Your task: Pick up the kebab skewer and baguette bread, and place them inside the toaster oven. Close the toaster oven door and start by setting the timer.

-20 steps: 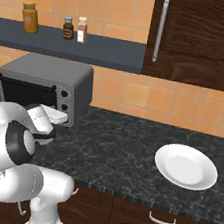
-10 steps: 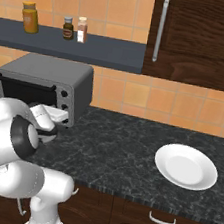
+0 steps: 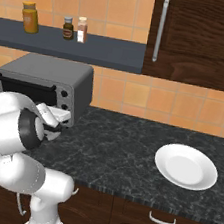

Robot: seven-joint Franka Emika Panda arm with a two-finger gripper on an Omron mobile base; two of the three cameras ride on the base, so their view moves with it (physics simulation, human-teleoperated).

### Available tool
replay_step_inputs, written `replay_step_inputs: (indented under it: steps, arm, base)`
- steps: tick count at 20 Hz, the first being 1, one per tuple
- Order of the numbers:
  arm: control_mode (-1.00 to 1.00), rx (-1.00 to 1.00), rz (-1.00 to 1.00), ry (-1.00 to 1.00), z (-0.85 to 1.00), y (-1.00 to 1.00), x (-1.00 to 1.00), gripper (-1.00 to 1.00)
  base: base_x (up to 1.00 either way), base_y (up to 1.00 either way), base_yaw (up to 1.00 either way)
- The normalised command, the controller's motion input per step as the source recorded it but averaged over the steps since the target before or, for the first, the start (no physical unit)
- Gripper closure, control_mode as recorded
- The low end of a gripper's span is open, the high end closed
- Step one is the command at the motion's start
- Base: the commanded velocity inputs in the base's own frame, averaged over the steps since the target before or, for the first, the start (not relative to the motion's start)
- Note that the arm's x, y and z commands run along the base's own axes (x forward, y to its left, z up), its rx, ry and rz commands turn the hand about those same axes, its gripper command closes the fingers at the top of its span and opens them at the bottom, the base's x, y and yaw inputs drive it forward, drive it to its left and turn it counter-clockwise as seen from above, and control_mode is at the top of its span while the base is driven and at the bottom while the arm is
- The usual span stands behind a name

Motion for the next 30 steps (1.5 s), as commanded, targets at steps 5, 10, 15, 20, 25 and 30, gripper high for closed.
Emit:
replay_step_inputs:
  steps: [5,10,15,20,25,30]
  arm:
    - [-1.00,0.00,0.00,0.00,-0.08,-0.01,0.11,-1.00]
    - [-1.00,0.00,0.00,-0.01,-0.01,0.00,0.06,-1.00]
    - [-1.00,0.00,0.00,-0.01,0.00,-0.03,0.04,-1.00]
    - [-1.00,0.00,0.00,0.00,0.00,-0.12,0.13,-1.00]
    - [-1.00,0.00,0.00,0.00,0.00,-0.08,0.15,-1.00]
    - [-1.00,-0.01,0.00,0.00,0.00,-0.24,0.12,1.00]
  base:
    - [0.00,0.00,0.00]
    - [0.00,0.00,0.00]
    - [0.00,0.00,0.00]
    - [0.00,0.00,0.00]
    - [0.00,0.00,0.00]
    - [0.00,0.00,0.00]
